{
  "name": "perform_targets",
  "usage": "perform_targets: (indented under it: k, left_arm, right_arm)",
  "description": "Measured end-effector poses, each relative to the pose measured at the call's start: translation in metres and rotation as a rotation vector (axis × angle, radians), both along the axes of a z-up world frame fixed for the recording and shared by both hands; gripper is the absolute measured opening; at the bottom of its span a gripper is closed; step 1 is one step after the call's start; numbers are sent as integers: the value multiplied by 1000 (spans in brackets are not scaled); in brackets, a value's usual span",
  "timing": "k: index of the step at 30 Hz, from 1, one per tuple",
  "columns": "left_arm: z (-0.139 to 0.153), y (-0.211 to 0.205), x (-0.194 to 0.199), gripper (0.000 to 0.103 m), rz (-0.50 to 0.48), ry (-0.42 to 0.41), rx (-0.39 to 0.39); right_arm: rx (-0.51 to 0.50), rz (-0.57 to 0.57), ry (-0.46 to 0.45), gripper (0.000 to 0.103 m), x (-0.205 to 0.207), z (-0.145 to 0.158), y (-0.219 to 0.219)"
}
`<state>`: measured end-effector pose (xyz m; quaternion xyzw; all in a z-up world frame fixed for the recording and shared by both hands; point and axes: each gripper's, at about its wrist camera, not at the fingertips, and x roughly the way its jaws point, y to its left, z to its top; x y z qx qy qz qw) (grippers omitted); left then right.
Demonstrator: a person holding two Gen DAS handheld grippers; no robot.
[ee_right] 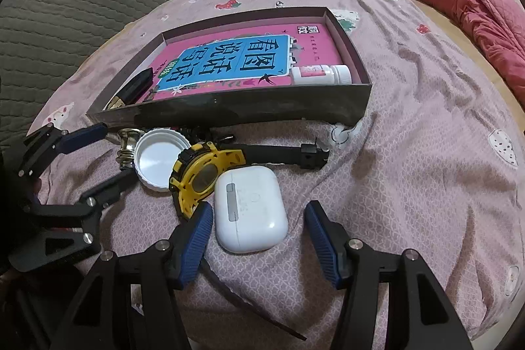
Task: Organize rigid objects
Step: 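Move the left tool to the brass doorknob while the right tool approaches the white earbud case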
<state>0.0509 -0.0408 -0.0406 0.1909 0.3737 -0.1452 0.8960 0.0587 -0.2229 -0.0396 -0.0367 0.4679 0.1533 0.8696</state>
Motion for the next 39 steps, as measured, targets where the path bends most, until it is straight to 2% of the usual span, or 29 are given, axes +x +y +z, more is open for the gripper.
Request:
perform_targets:
  k: [6,16,17,20,26,29,32,37,39]
  left_arm:
    - [5,0,3,65,-19,-25,-27]
    - [1,0,16,64,-43,1,-101]
    - [1,0,16,64,-47,1,-110]
    - [2,0,17,54,-57,6,-134]
    - [0,-3,21,54,-64,28,-158]
    - [-1,-2,23,54,-55,43,-178]
    - [-5,-3,24,54,-38,52,-158]
    - [-9,-6,22,54,1,70,-150]
    - [-10,-8,23,54,45,90,-156]
  right_arm:
    - [16,-6,14,58,2,-1,-2]
    - [21,-8,24,58,6,-3,-1]
    - [22,-9,27,58,6,-3,-1]
    - [14,-9,29,58,8,-3,1]
    - [-27,15,29,60,9,-8,9]
    - [-89,37,23,61,9,-12,16]
    - [-149,64,0,63,7,-16,24]
    - [-127,63,-5,65,8,-20,21]
    - [-122,67,-6,65,9,-20,20]
